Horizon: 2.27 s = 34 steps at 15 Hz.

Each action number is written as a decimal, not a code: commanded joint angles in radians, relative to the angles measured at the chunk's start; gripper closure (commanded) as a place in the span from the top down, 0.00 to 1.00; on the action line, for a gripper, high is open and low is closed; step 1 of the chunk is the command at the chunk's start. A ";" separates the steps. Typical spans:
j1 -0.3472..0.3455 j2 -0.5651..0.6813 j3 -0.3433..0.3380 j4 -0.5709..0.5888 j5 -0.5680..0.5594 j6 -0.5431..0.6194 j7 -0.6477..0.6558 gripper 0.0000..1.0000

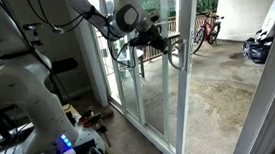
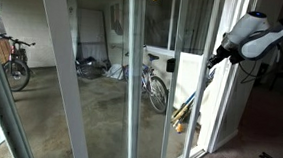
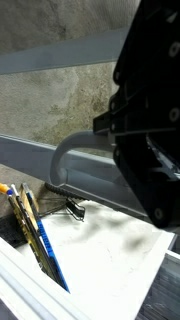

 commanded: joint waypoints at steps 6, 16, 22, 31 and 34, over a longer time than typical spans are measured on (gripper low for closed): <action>-0.021 0.055 -0.005 0.043 -0.021 -0.008 0.010 0.02; -0.021 0.049 -0.004 0.036 -0.023 -0.004 0.012 0.02; -0.022 0.048 -0.002 0.034 -0.027 -0.003 0.017 0.02; 0.012 0.000 0.005 -0.004 0.000 -0.003 0.000 0.29; 0.012 0.000 0.005 -0.004 0.000 -0.003 0.000 0.29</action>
